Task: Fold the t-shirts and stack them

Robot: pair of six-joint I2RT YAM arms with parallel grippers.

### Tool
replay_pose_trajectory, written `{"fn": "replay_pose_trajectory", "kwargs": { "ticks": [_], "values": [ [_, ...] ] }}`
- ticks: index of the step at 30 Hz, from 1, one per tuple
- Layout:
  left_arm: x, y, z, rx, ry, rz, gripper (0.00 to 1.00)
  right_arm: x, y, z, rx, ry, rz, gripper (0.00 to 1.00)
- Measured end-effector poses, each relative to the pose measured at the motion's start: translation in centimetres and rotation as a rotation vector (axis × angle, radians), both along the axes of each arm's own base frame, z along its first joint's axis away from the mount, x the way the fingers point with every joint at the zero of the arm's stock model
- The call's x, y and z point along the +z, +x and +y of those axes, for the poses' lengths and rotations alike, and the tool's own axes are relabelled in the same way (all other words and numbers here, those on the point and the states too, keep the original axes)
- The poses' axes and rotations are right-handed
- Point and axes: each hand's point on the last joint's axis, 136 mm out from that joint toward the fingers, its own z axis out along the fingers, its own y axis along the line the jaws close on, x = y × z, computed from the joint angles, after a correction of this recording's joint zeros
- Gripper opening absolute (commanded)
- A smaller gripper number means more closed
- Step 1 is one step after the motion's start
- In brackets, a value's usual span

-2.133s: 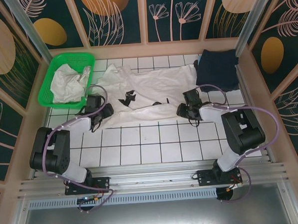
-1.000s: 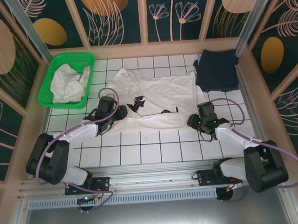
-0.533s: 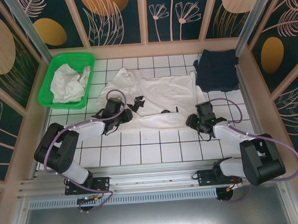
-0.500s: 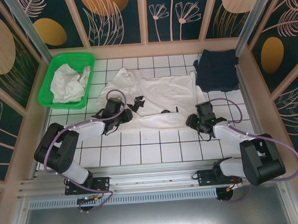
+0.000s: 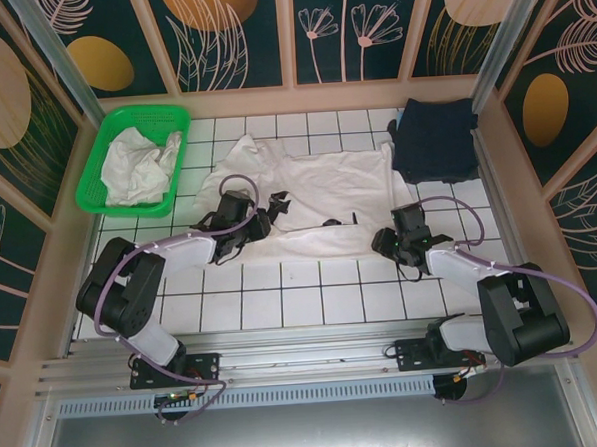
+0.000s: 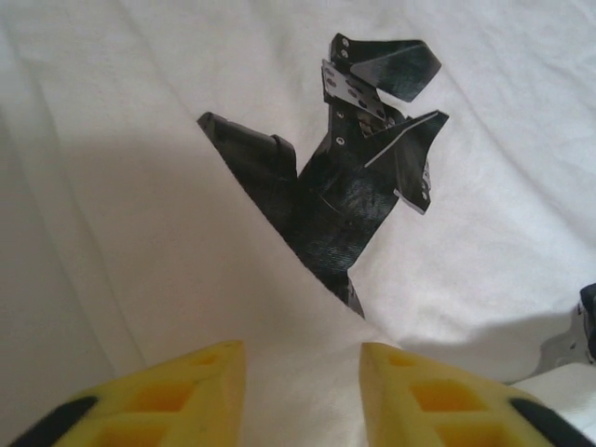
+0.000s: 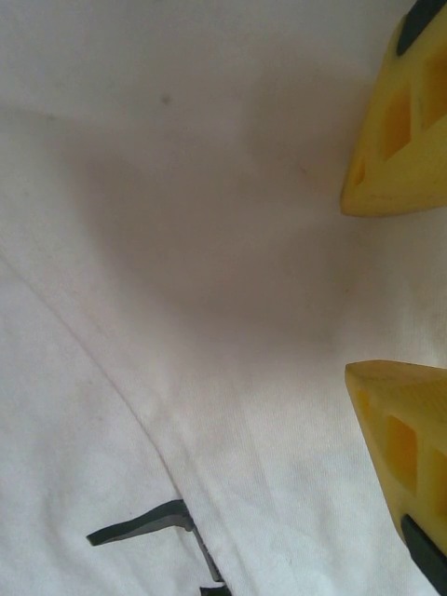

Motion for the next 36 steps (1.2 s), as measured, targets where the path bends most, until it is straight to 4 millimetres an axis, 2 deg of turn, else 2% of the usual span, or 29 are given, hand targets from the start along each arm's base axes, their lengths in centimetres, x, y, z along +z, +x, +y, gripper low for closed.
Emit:
{"fn": "replay_pose_trajectory", "kwargs": {
  "ticks": [10, 14, 16, 20, 23, 25, 30, 36],
  "values": [
    [-1.9, -1.2, 0.6, -0.001, 0.023, 0.044, 0.45, -0.2, 0.1, 0.3, 0.023, 0.003, -0.003, 0.46],
    [-2.1, -1.1, 0.6, -0.004, 0.028, 0.048, 0.40, -0.2, 0.2, 0.4, 0.025, 0.007, -0.005, 0.46],
    [-2.5, -1.1, 0.5, -0.007, 0.030, 0.057, 0.33, -0.2, 0.2, 0.4, 0.025, 0.008, -0.007, 0.47],
    [-2.7, -1.0, 0.3, -0.017, 0.032, 0.055, 0.13, -0.2, 0.3, 0.4, 0.025, 0.008, -0.009, 0.47],
    [-3.1, -0.8, 0.1, -0.024, 0.028, 0.057, 0.06, -0.3, 0.4, 0.5, 0.025, 0.009, -0.010, 0.47],
    [-2.9, -0.5, -0.2, -0.034, 0.020, 0.049, 0.01, -0.3, 0.4, 0.5, 0.026, 0.009, -0.011, 0.47],
    [-1.9, 0.2, -0.7, -0.051, 0.027, 0.037, 0.00, -0.2, 0.4, 0.5, 0.025, 0.009, -0.012, 0.47],
    [1.8, 3.3, -2.2, -0.084, 0.037, -0.038, 0.03, -0.1, 0.5, 0.5, 0.023, 0.010, -0.014, 0.47]
  ]
}}
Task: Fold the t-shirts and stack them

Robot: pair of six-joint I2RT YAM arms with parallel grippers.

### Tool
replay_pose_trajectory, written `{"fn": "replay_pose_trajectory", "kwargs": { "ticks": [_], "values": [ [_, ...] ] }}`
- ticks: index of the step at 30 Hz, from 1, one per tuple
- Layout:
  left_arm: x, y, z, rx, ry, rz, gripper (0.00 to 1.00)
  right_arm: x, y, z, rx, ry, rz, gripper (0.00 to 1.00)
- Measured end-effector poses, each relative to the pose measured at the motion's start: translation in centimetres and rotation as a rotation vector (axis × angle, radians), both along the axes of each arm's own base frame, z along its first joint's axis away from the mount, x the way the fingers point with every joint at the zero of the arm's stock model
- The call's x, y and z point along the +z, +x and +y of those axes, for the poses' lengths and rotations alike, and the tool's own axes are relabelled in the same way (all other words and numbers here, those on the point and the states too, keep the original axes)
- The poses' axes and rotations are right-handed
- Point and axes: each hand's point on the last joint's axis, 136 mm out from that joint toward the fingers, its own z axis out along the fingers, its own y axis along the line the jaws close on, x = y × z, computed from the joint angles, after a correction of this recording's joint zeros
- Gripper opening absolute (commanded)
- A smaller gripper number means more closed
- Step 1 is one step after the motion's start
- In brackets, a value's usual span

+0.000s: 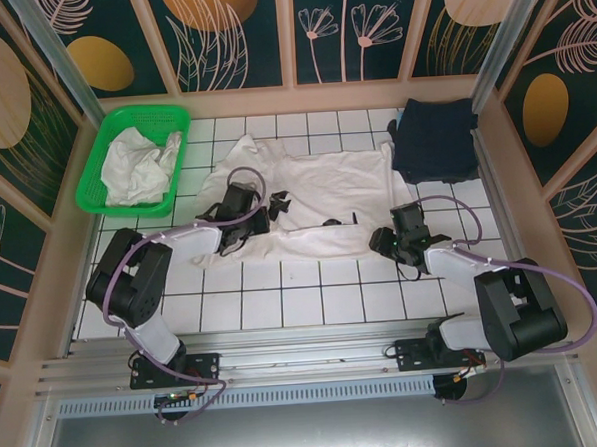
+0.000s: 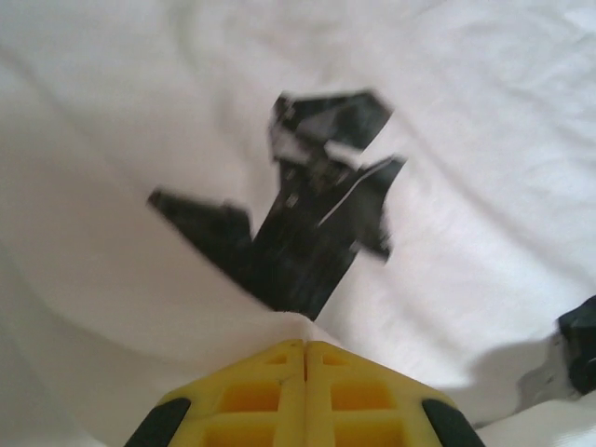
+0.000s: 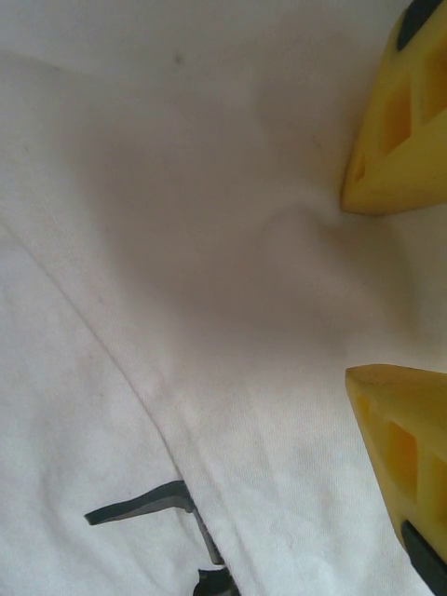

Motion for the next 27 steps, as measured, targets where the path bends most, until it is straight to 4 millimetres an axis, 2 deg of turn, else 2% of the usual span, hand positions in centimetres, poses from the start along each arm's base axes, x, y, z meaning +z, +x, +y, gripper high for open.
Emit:
{"fn": "replay_pose_trajectory", "kwargs": {
  "ticks": [3, 8, 11, 12, 13, 14, 18, 21, 23, 25, 27],
  "values": [
    [1.1, 2.0, -1.1, -0.018, 0.002, -0.028, 0.05, 0.0, 0.0, 0.0, -0.002, 0.001, 0.000, 0.47],
    [-0.3, 3.8, -2.3, -0.045, 0.037, 0.000, 0.07, 0.2, -0.1, 0.0, -0.002, 0.001, -0.001, 0.47],
    [-1.1, 4.7, -2.9, -0.070, 0.062, 0.027, 0.20, 0.6, -0.2, -0.2, -0.004, 0.000, -0.009, 0.48],
    [-1.2, 5.0, -3.1, -0.079, 0.071, 0.029, 0.27, 0.8, -0.3, -0.2, -0.004, 0.000, -0.013, 0.48],
    [-1.1, 5.5, -3.4, -0.085, 0.080, 0.028, 0.39, 1.1, -0.3, -0.2, -0.005, 0.000, -0.020, 0.48],
    [-0.9, 5.9, -3.5, -0.092, 0.090, 0.023, 0.45, 1.5, -0.3, -0.3, -0.005, 0.003, -0.029, 0.49],
    [0.6, 6.6, -3.4, -0.094, 0.113, -0.008, 0.49, 3.2, -0.3, -0.2, -0.003, 0.018, -0.079, 0.51],
    [2.1, 5.9, -2.6, -0.081, 0.117, -0.036, 0.53, 4.6, 0.2, 0.7, 0.019, 0.037, -0.122, 0.52],
    [3.4, 4.4, -1.7, -0.068, 0.104, -0.057, 0.56, 5.1, 0.3, 2.1, 0.058, 0.046, -0.134, 0.52],
    [4.5, 2.3, -0.4, -0.047, 0.073, -0.084, 0.59, 5.2, 0.7, 4.3, 0.117, 0.050, -0.137, 0.52],
    [4.7, 0.1, 1.0, -0.016, 0.049, -0.098, 0.60, 5.0, 1.1, 6.6, 0.174, 0.050, -0.127, 0.50]
  ]
}}
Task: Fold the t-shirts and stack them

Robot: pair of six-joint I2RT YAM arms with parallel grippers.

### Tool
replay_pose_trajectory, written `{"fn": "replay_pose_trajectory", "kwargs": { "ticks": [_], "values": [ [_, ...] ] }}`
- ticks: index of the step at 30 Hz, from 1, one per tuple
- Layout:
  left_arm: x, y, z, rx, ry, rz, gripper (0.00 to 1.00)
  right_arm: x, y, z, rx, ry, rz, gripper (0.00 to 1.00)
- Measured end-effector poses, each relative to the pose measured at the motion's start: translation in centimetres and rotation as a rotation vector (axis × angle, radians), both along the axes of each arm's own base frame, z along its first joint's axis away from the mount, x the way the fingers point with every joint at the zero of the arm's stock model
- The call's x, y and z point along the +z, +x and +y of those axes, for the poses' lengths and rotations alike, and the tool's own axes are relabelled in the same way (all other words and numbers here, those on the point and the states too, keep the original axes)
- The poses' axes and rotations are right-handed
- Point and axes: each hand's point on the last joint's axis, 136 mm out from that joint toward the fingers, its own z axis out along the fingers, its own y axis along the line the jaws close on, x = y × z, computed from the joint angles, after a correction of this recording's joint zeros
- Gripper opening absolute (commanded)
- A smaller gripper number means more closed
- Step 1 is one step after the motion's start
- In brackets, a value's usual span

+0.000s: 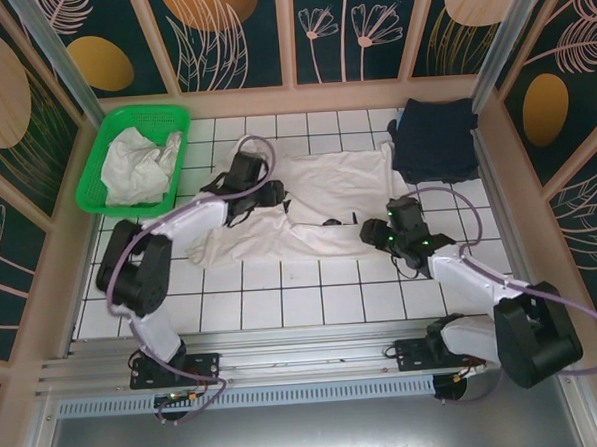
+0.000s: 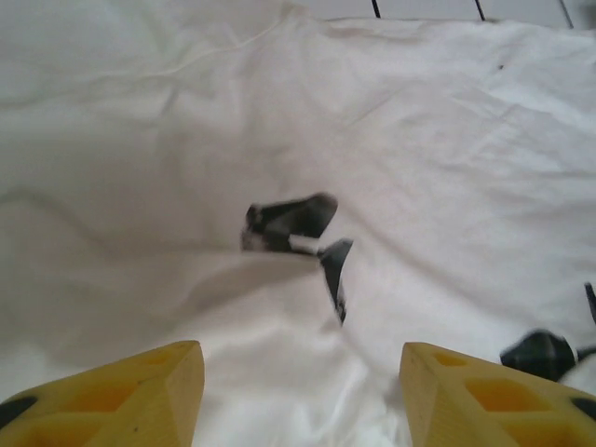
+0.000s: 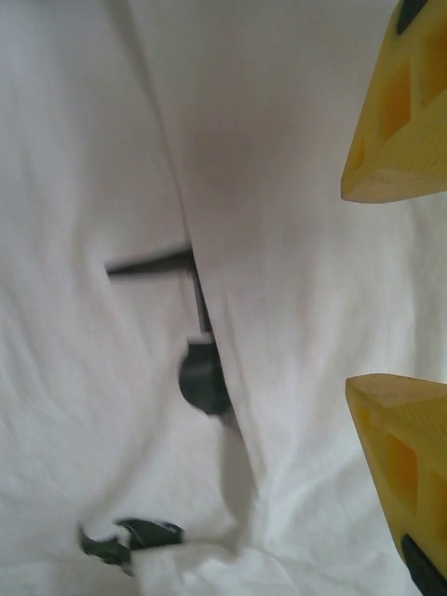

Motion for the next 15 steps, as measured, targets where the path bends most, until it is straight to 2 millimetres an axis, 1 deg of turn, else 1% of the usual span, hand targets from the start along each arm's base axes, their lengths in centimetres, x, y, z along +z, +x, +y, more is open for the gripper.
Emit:
{"fn": "replay_pose_trajectory", "kwargs": {
  "ticks": [2, 4, 6, 7, 8, 9, 10, 12, 13, 15],
  "values": [
    [-1.2, -1.6, 1.4, 0.036, -0.005, 0.012, 0.60, -0.6, 0.6, 2.0, 0.043, -0.011, 0.017, 0.46],
    [-4.1, -3.1, 3.3, 0.082, 0.004, 0.065, 0.59, -1.5, 1.2, 3.4, 0.064, -0.031, 0.043, 0.45],
    [-7.2, -4.6, 6.0, 0.144, 0.025, 0.134, 0.59, -2.5, 1.7, 3.5, 0.056, -0.062, 0.062, 0.45],
    [-8.6, -5.4, 7.4, 0.177, 0.037, 0.169, 0.59, -3.1, 1.8, 3.2, 0.044, -0.081, 0.071, 0.44],
    [-9.6, -5.9, 8.7, 0.208, 0.044, 0.185, 0.59, -3.8, 1.8, 2.6, 0.029, -0.099, 0.090, 0.44],
    [-9.3, -5.6, 9.1, 0.225, 0.030, 0.168, 0.59, -4.1, 1.8, 2.1, 0.016, -0.108, 0.100, 0.44],
    [-8.8, -5.3, 9.5, 0.246, 0.022, 0.151, 0.58, -4.6, 1.8, 1.1, -0.009, -0.118, 0.112, 0.44],
    [-9.0, -5.3, 10.5, 0.277, 0.031, 0.148, 0.58, -5.5, 1.8, -0.9, -0.068, -0.124, 0.136, 0.44],
    [-9.3, -5.5, 10.9, 0.286, 0.035, 0.149, 0.58, -5.4, 2.0, -1.7, -0.096, -0.108, 0.129, 0.44],
    [-9.1, -5.5, 11.1, 0.293, 0.029, 0.138, 0.58, -5.3, 1.8, -3.2, -0.135, -0.087, 0.124, 0.45]
  ]
}}
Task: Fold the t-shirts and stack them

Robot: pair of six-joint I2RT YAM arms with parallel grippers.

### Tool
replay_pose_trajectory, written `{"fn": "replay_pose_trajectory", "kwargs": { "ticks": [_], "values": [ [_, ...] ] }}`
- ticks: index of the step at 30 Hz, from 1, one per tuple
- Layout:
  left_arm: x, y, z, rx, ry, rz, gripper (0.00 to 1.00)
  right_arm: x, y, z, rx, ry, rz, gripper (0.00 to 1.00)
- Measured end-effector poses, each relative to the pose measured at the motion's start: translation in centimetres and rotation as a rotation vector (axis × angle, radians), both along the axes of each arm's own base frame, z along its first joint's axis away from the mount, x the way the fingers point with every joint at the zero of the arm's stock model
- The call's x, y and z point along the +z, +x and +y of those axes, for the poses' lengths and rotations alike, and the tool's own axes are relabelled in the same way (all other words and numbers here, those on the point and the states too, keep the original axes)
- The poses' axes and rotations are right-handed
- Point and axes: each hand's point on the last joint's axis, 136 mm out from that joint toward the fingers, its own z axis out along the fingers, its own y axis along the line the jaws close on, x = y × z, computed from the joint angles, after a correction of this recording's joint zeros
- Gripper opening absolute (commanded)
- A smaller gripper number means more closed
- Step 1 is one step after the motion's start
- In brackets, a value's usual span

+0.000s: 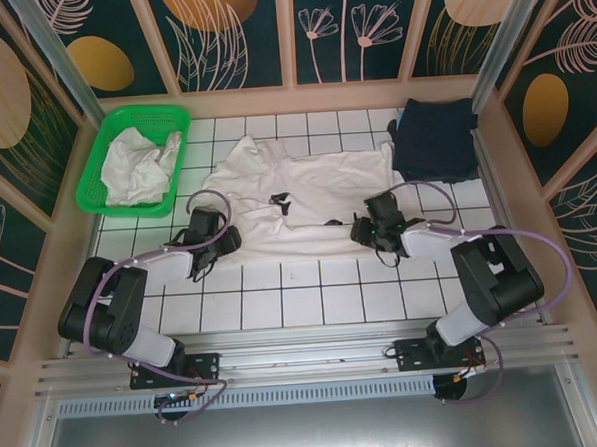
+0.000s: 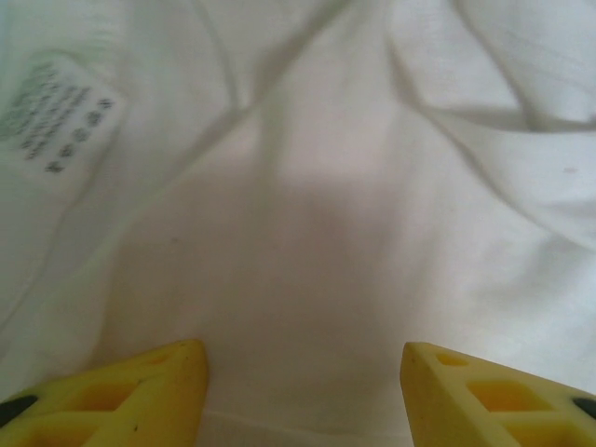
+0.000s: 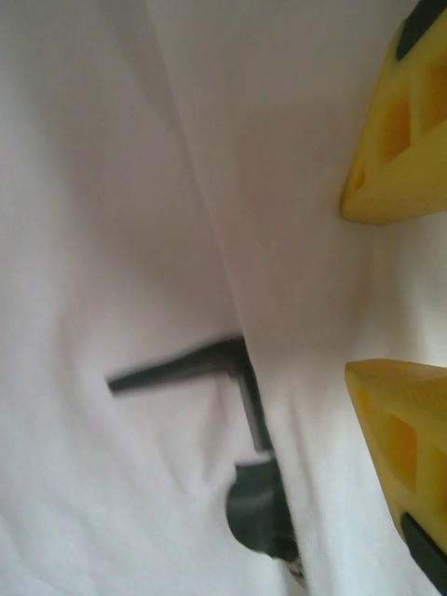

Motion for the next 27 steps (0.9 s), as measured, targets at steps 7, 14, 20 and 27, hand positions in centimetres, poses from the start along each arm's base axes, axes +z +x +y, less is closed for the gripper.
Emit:
{"fn": "replay_pose_trajectory", "kwargs": {
  "ticks": [7, 14, 20, 27],
  "values": [
    [0.2, -0.6, 1.1, 0.020, -0.035, -0.005, 0.57, 0.2, -1.5, -5.3, -0.136, 0.050, -0.008, 0.49],
    [0.3, -1.0, 2.0, 0.043, -0.030, -0.009, 0.58, 1.1, -3.3, -7.8, -0.203, 0.026, 0.007, 0.52],
    [0.9, -1.8, 2.2, 0.016, -0.015, 0.009, 0.63, 3.0, -3.1, -7.5, -0.191, 0.055, -0.048, 0.44],
    [3.4, 0.0, 0.1, -0.048, -0.094, -0.042, 0.64, 1.7, -2.0, -6.9, -0.173, 0.058, -0.012, 0.44]
  ]
}}
